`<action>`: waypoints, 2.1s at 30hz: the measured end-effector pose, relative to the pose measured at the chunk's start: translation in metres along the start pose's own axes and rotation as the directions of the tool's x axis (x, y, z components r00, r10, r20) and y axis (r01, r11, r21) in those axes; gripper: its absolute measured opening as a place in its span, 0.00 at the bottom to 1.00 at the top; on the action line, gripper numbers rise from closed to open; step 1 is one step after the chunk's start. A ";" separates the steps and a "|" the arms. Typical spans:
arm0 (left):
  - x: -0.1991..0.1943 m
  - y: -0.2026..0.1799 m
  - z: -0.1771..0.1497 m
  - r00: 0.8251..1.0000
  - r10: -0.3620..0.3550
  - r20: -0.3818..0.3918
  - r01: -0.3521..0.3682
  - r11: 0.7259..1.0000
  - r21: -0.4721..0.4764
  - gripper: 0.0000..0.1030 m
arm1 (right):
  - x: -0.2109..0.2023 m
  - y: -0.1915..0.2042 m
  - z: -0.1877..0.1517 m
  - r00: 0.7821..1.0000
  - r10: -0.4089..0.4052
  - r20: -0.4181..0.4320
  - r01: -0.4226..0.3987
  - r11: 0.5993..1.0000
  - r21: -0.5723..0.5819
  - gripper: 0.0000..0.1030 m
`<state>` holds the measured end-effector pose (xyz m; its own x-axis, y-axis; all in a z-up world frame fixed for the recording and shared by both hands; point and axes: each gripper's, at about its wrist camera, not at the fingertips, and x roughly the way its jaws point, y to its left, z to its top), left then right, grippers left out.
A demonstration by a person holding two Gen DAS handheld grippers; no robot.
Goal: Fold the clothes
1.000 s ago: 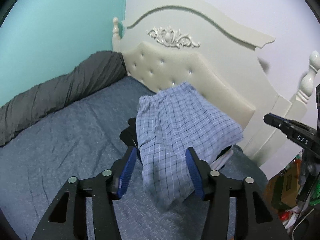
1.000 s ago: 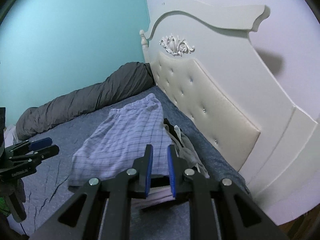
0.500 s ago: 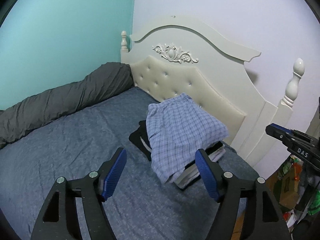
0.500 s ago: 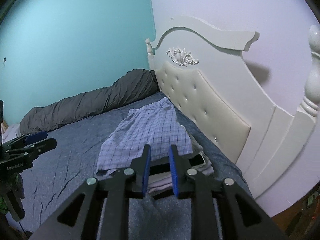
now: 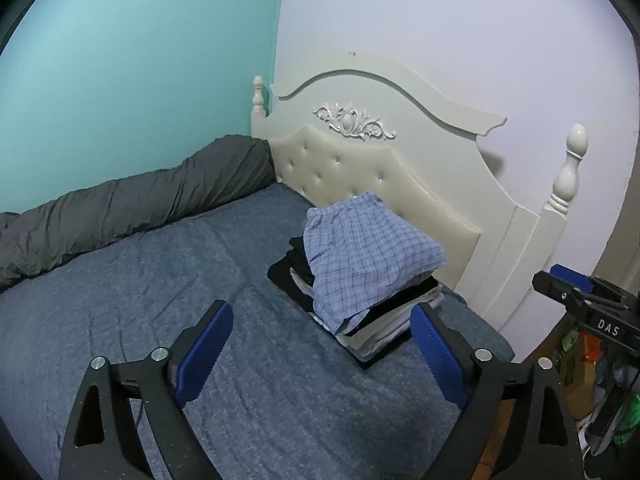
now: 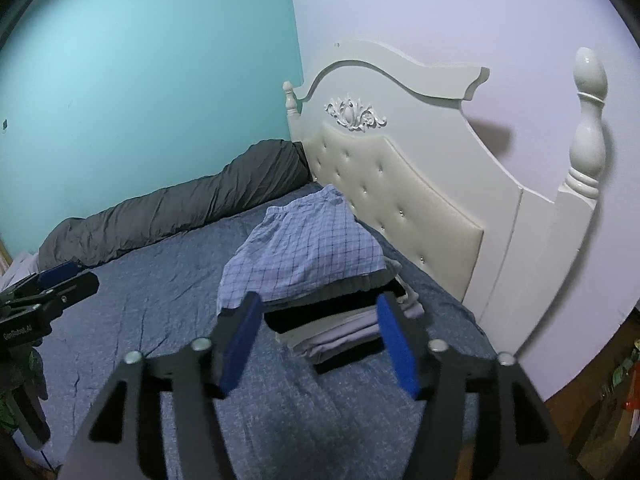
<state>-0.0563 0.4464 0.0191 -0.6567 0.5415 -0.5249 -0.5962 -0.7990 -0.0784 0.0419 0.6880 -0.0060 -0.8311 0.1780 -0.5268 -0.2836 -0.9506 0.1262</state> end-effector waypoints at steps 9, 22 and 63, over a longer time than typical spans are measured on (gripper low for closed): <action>-0.025 0.004 -0.020 1.000 -0.010 0.016 0.010 1.000 0.001 0.99 | -0.029 0.022 -0.018 1.000 0.008 0.029 -0.008 1.000 -0.010 0.83; -0.054 0.007 -0.055 0.999 -0.029 0.025 0.029 0.999 0.024 1.00 | -0.054 0.038 -0.059 0.999 -0.023 0.033 0.022 1.000 0.009 0.99; -0.073 0.018 -0.105 0.999 0.035 0.034 -0.036 0.999 0.007 1.00 | -0.076 0.048 -0.116 0.995 -0.093 0.039 0.091 0.995 0.037 1.00</action>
<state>0.0295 0.3651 -0.0327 -0.6926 0.5213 -0.4985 -0.5757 -0.8159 -0.0534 0.1471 0.5989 -0.0572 -0.8193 0.2750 -0.5031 -0.3758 -0.9203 0.1090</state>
